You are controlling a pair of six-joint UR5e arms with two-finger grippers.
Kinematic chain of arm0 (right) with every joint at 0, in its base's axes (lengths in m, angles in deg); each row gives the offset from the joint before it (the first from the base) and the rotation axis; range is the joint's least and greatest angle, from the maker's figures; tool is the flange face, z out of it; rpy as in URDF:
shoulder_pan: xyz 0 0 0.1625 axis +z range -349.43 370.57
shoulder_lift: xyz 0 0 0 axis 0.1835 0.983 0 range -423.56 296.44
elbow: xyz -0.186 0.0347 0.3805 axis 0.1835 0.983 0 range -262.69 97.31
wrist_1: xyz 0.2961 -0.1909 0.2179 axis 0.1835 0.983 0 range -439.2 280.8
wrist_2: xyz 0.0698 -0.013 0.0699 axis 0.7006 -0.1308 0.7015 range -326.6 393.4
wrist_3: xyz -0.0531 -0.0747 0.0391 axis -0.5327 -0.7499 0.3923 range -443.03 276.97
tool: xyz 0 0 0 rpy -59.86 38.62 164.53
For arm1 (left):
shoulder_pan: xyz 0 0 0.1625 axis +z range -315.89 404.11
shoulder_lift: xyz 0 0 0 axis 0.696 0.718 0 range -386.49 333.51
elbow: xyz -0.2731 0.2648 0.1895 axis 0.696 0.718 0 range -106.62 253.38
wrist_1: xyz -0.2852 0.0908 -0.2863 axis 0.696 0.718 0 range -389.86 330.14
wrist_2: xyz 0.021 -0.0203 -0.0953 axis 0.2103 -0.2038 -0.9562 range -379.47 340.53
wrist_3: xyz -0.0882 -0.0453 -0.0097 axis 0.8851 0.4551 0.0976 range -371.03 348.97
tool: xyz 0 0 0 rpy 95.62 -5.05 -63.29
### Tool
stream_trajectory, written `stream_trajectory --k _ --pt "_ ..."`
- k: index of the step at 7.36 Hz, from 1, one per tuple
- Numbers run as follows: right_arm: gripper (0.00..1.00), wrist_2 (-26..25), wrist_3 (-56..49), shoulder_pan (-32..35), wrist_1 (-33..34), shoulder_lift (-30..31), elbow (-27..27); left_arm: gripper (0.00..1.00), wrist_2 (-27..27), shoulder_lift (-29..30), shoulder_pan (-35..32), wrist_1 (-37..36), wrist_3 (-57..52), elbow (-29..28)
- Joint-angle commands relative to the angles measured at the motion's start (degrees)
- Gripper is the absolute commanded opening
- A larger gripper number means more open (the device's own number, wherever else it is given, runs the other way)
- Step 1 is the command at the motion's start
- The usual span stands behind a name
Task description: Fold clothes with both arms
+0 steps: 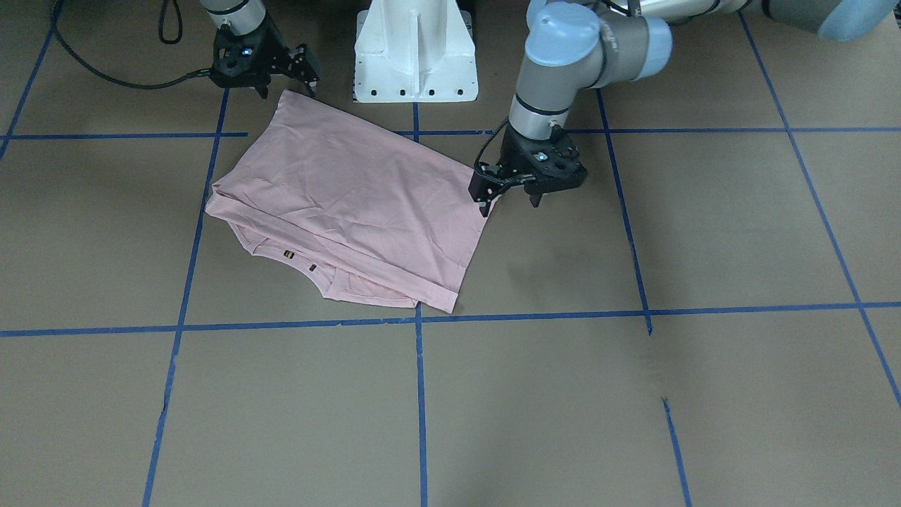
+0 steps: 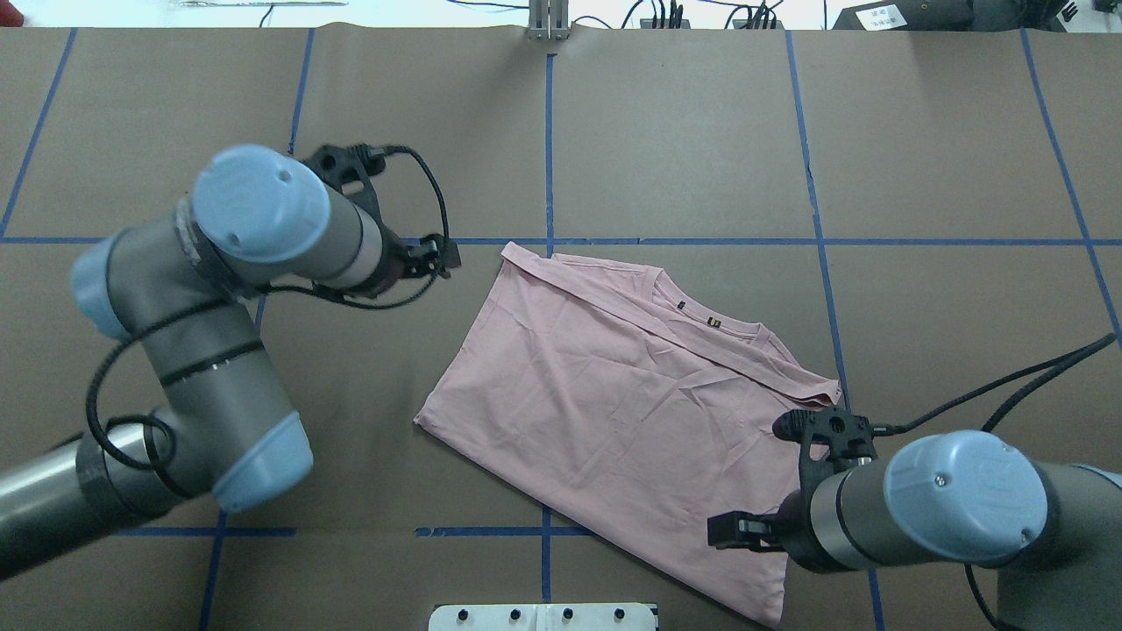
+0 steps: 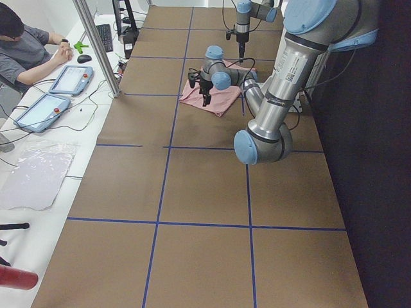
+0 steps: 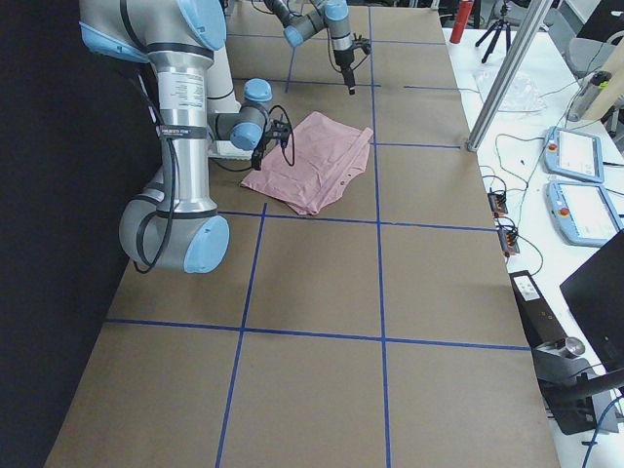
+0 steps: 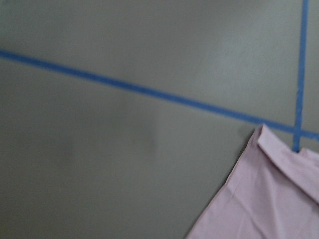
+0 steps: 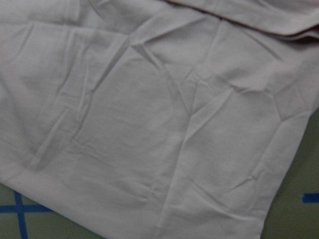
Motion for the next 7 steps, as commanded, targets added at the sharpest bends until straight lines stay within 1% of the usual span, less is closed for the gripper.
stream_trajectory --k 1,3,5,7 --pt "1.0 -0.83 -0.28 4.14 -0.06 -2.11 0.66 0.96 3.12 -0.38 6.4 -3.11 9.63 0.12" --pt "1.0 -1.72 -0.28 4.15 -0.06 -2.12 2.15 0.94 3.21 -0.9 7.46 -3.3 9.73 -0.76" --pt "1.0 -1.81 -0.28 4.23 -0.06 -2.9 2.25 0.92 3.21 -1.87 7.37 -3.13 9.74 -0.93" --pt "1.0 -1.81 -0.28 4.41 -0.06 -2.91 2.16 0.88 3.21 -1.96 7.37 -3.12 9.73 -1.02"
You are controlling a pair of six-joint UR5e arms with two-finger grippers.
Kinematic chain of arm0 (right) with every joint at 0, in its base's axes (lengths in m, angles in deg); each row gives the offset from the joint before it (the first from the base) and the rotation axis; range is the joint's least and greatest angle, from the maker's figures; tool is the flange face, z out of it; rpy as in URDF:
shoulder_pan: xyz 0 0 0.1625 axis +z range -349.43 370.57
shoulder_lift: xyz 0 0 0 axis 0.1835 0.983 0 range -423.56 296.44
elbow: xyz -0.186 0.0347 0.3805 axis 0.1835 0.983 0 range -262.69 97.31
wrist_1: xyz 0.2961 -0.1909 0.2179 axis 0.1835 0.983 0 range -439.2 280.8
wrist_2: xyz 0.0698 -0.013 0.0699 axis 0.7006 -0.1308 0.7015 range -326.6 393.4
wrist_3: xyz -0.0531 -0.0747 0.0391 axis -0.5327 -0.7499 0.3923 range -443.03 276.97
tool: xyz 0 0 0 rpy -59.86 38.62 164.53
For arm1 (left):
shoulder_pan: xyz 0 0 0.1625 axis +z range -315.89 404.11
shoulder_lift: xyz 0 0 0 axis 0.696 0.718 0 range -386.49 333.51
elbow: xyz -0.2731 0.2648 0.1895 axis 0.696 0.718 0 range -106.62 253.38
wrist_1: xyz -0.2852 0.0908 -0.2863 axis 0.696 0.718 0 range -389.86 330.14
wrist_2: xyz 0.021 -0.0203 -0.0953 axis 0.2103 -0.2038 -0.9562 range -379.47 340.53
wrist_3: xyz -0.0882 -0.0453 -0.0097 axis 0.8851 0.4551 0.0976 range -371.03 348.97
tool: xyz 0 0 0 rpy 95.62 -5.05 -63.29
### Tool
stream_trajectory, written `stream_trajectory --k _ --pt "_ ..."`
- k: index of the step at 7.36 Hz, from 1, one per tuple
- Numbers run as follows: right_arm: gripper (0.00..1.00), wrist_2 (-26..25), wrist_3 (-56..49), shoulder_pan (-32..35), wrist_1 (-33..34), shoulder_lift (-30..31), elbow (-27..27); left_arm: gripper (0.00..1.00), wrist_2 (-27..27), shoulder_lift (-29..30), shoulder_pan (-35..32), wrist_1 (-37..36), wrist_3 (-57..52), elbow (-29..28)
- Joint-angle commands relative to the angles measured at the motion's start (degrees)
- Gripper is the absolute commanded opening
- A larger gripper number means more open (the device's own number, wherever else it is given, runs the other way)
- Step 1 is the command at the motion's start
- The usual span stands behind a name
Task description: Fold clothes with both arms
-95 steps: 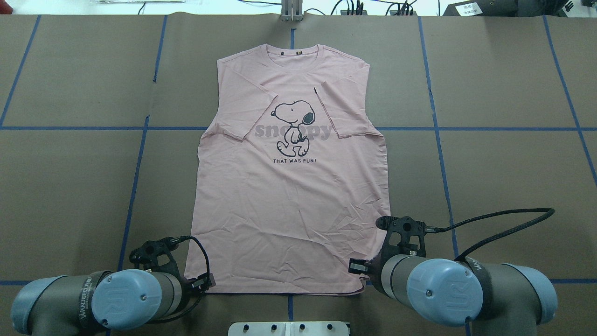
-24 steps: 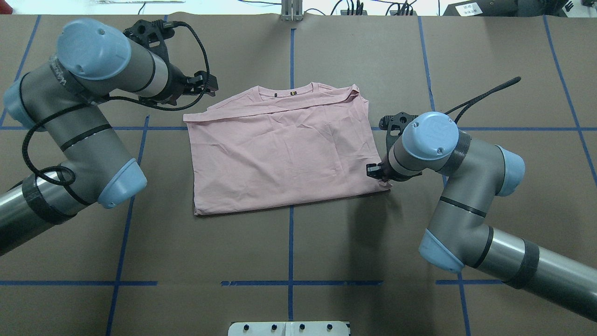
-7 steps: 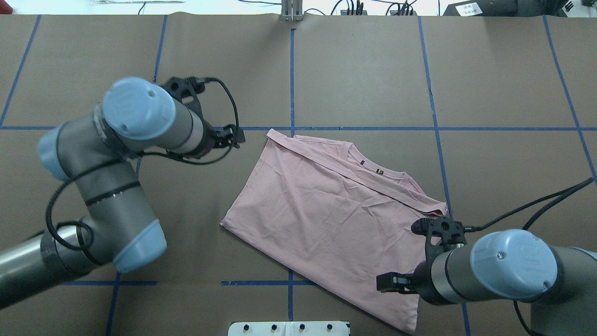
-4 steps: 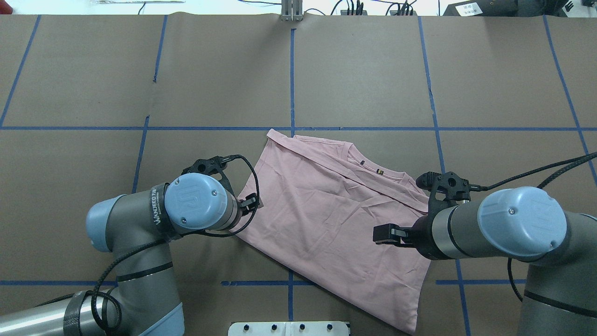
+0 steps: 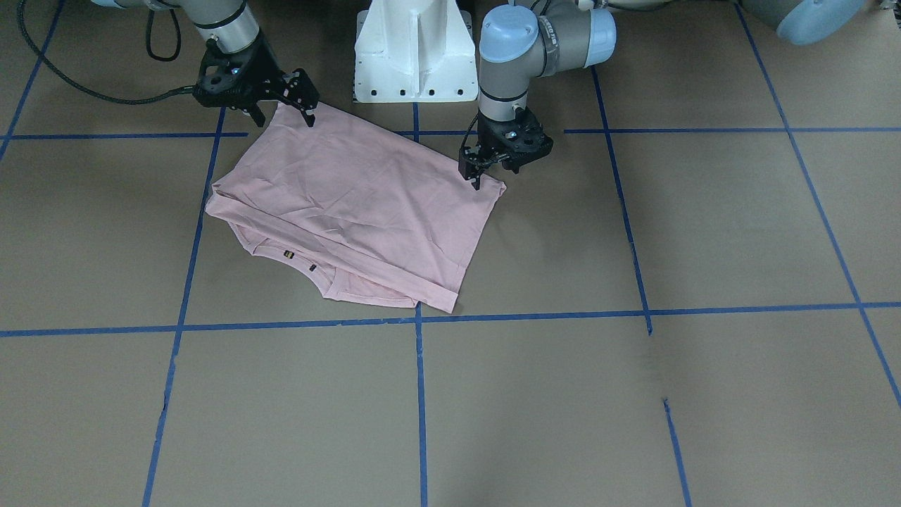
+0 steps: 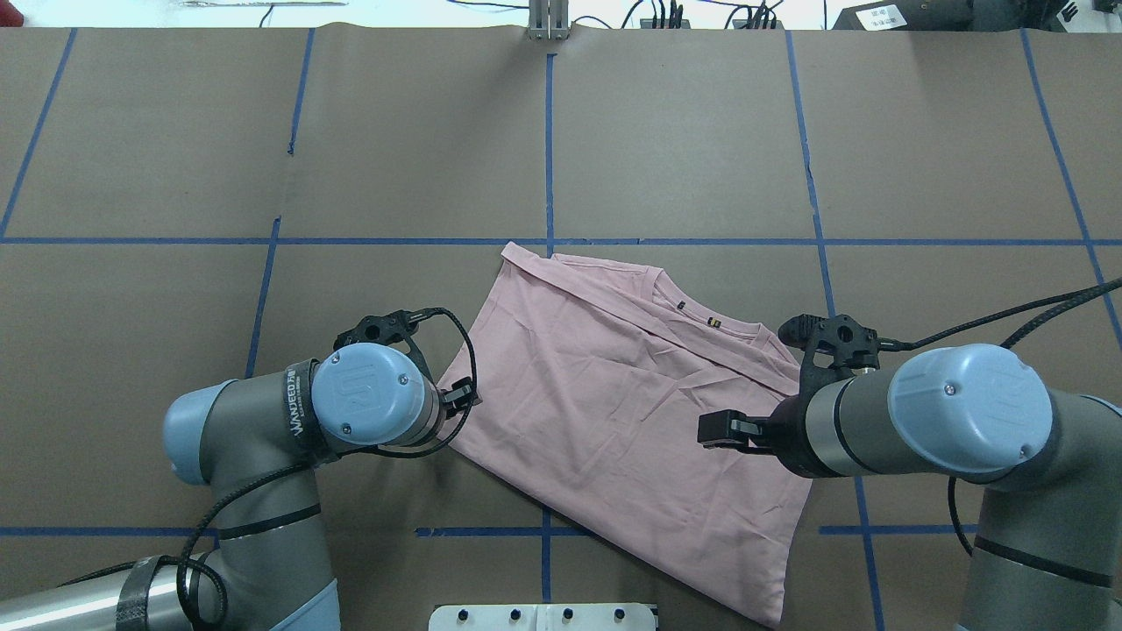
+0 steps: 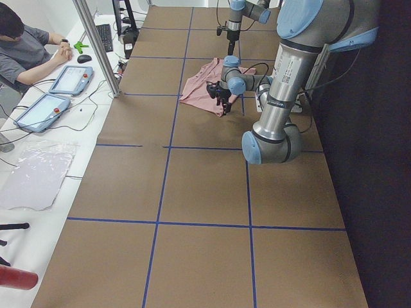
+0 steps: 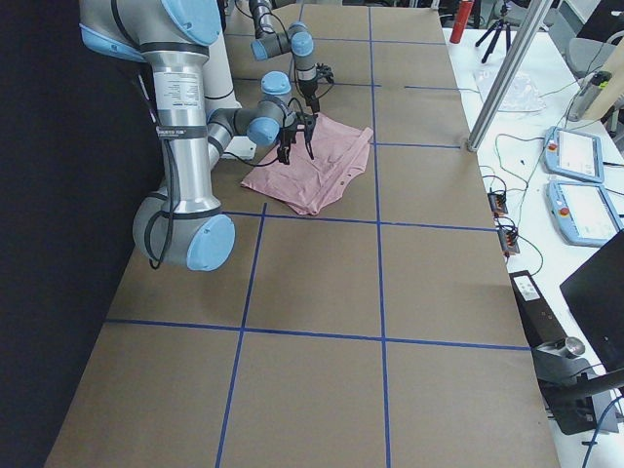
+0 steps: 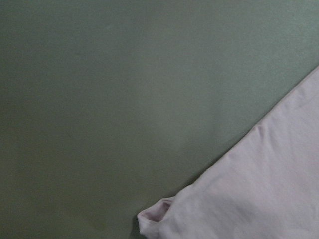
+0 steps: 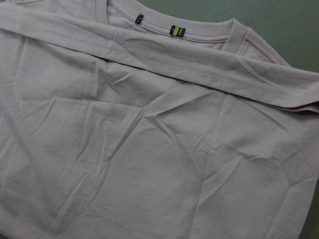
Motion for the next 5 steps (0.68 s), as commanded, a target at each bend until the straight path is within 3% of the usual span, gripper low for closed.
stream_trajectory --k 1,5 --pt "1.0 -0.02 0.0 0.07 0.0 -0.09 -0.08 0.86 0.0 -0.09 0.0 0.02 0.0 -0.43" --pt "1.0 0.07 0.0 0.07 0.0 -0.18 -0.17 0.78 0.0 0.0 0.09 0.2 0.0 -1.05"
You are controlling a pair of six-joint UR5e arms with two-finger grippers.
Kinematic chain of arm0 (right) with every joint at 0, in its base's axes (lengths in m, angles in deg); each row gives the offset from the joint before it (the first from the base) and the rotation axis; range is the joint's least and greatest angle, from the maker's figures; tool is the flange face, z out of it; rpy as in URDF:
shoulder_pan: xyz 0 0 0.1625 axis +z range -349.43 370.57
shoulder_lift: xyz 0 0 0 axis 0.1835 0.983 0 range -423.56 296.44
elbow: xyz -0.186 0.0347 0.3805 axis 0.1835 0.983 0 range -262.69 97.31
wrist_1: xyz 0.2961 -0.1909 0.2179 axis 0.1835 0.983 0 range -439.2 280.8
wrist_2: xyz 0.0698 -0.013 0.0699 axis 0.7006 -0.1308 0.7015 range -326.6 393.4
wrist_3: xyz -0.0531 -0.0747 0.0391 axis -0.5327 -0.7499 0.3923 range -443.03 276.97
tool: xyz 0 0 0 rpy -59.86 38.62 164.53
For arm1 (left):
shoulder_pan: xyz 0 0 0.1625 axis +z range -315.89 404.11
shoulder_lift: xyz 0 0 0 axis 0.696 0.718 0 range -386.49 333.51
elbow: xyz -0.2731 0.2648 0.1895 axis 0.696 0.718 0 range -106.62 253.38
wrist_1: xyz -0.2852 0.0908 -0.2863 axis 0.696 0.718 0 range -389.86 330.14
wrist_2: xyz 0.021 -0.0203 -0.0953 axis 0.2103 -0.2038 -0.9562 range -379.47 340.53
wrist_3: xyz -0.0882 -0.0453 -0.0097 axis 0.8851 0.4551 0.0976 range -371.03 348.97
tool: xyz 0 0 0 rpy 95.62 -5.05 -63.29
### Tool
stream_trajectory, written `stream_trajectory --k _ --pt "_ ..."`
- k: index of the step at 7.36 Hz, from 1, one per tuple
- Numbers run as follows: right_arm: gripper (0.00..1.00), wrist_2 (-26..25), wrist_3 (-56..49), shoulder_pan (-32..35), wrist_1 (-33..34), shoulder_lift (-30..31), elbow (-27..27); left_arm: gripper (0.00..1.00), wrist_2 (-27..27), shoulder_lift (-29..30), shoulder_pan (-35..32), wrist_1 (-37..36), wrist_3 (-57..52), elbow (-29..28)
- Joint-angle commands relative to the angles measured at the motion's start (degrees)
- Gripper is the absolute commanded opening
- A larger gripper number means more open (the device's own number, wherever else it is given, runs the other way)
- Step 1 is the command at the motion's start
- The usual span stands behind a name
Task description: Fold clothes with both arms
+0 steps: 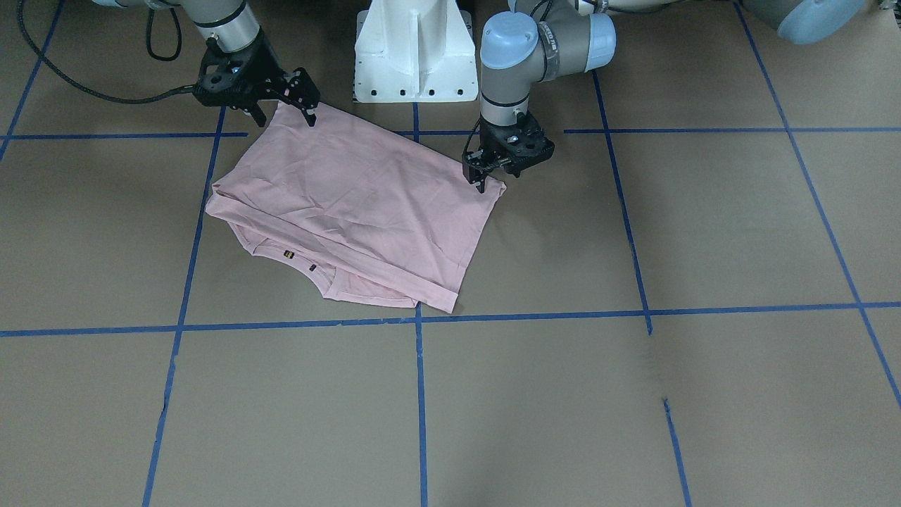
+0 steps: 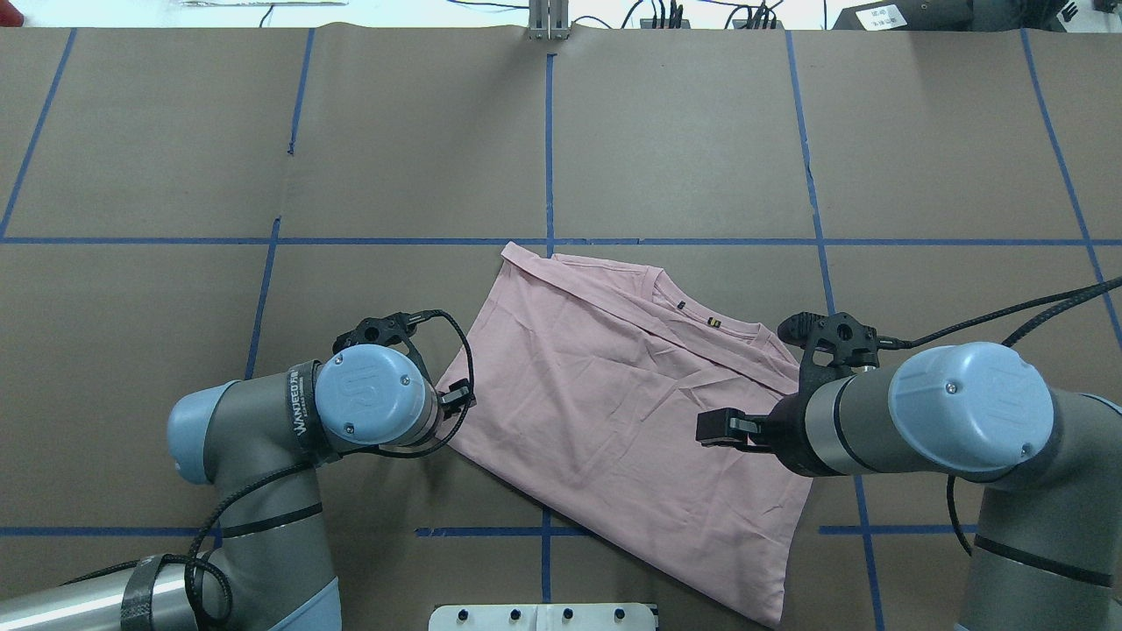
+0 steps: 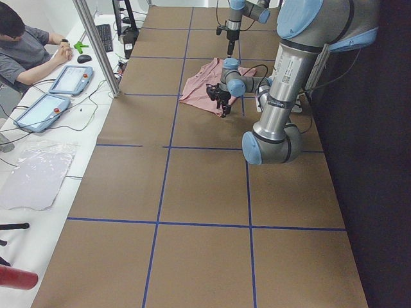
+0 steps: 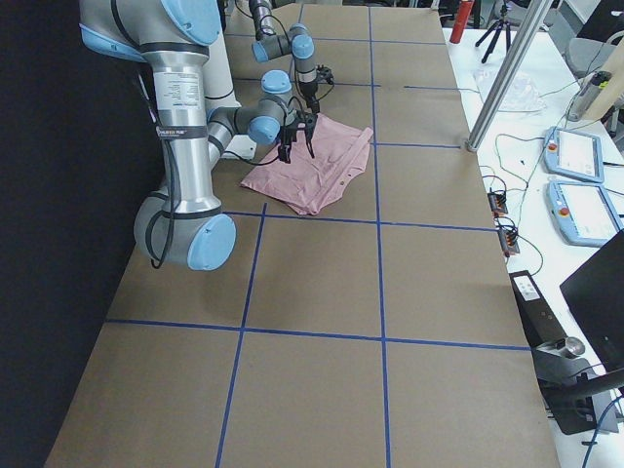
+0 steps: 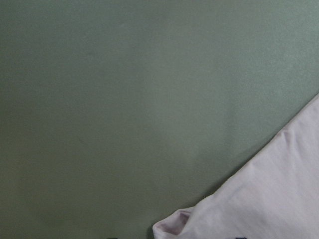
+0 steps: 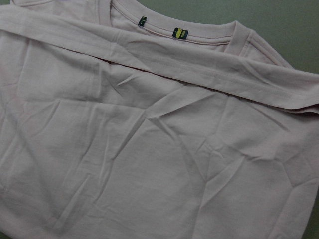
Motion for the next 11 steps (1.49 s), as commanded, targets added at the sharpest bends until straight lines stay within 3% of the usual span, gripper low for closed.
stream_trajectory --k 1,3,4,7,9,11 --pt "1.0 0.07 0.0 0.09 0.0 -0.02 -0.03 0.61 -0.09 0.01 0.06 0.02 0.0 -0.04" --pt "1.0 0.07 0.0 0.09 0.09 -0.02 -0.03 0.14 -0.09 0.01 0.15 0.11 -0.26 -0.04" --pt "1.0 0.07 0.09 0.09 0.0 -0.02 -0.03 0.0 -0.09 0.01 0.15 0.11 -0.44 -0.04" --pt "1.0 -0.1 0.09 0.18 0.0 -0.02 -0.03 0.0 0.0 0.36 -1.51 -0.07 -0.79 0.31" --pt "1.0 -0.1 0.17 0.35 0.0 0.07 0.05 0.0 0.17 0.54 -8.35 -0.07 -5.24 -1.78" --pt "1.0 -0.54 0.35 0.44 0.0 -0.1 -0.03 0.0 5.52 2.63 -12.13 3.68 -7.8 -6.34"
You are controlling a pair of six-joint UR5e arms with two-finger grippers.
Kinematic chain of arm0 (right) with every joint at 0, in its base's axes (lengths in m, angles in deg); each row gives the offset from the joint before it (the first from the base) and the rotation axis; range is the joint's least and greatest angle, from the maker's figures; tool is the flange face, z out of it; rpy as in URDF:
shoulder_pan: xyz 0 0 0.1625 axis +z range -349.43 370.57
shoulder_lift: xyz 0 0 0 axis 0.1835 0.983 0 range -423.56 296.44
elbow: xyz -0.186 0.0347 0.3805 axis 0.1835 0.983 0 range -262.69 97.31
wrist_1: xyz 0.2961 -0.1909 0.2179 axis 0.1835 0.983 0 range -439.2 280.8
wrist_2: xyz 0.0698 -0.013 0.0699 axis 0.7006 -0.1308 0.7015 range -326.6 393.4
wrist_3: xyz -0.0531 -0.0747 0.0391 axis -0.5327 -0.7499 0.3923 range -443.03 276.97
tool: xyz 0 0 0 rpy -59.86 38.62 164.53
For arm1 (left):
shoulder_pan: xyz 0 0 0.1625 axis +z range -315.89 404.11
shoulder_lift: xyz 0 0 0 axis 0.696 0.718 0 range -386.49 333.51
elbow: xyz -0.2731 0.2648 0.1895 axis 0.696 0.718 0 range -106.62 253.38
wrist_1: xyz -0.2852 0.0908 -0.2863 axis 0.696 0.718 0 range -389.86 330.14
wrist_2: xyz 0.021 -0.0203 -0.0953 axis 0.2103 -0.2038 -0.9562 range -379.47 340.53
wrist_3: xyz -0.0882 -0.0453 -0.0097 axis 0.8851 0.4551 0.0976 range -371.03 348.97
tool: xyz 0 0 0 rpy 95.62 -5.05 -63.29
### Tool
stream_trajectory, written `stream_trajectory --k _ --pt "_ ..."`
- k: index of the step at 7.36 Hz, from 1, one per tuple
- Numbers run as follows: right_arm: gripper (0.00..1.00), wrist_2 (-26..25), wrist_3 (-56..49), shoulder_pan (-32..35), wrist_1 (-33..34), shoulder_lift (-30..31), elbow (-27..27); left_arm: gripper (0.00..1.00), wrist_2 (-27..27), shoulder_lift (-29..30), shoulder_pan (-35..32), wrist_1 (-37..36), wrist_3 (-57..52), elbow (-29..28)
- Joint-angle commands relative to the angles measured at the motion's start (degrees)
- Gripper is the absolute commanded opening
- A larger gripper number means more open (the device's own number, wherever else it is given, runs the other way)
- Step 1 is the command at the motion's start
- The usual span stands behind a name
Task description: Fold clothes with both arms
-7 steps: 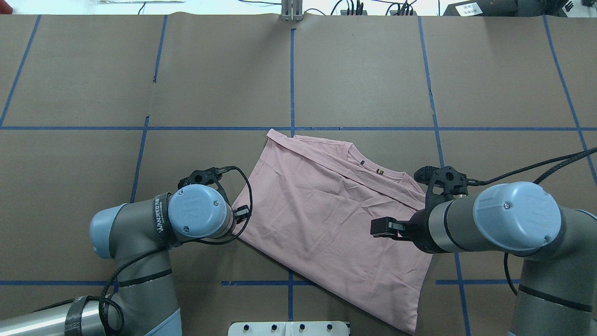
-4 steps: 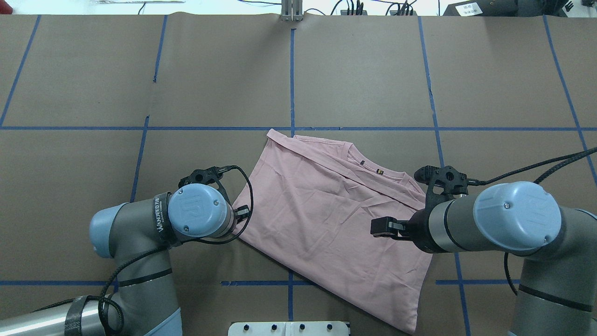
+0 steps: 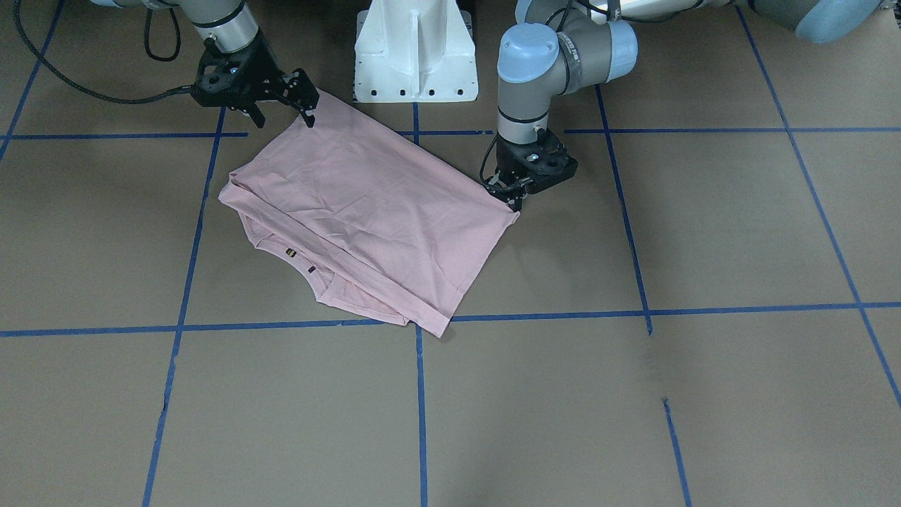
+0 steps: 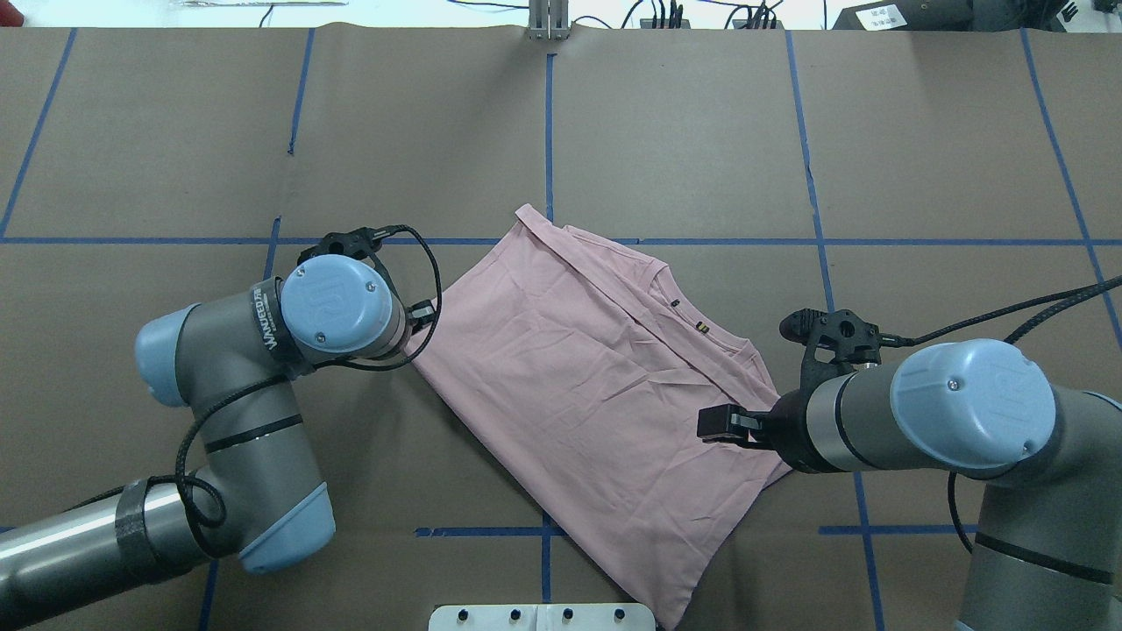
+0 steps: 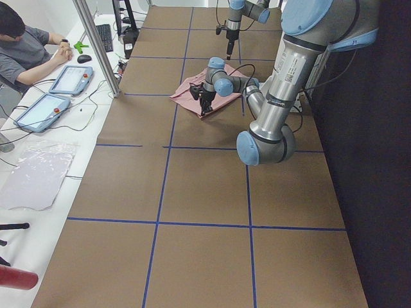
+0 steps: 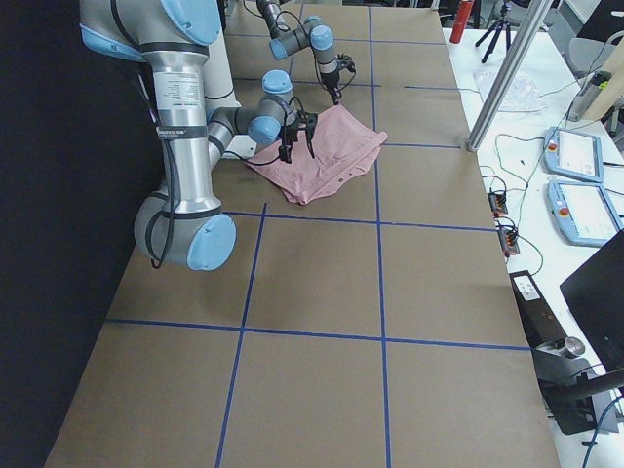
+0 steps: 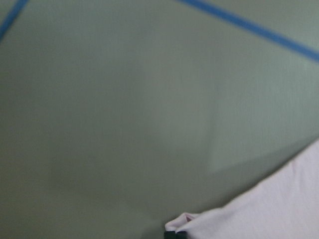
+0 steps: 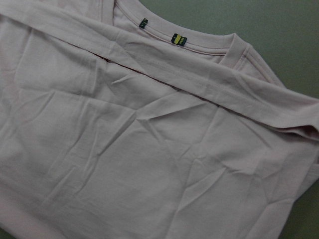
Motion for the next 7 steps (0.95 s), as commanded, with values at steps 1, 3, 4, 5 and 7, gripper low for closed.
stream_trajectory --k 1,3,4,5,7 --pt "1.0 -0.86 0.03 0.1 0.0 0.02 0.11 0.0 2.59 4.15 -5.13 7.97 -4.24 -9.39" --pt "1.0 -1.39 0.3 0.1 0.0 -0.06 0.12 0.0 2.77 8.55 -10.65 18.28 -7.74 -21.29" --pt "1.0 -1.66 0.38 0.02 0.0 -0.06 0.12 0.0 3.81 10.92 -12.86 19.96 -10.99 -24.89" --pt "1.0 -2.18 0.39 -0.07 0.0 -0.15 -0.06 0.0 6.09 13.03 -12.89 27.29 -11.28 -30.41" --pt "1.0 -2.45 0.39 -0.07 0.0 -0.06 0.12 0.0 9.94 18.92 -12.89 35.07 -12.59 -39.58"
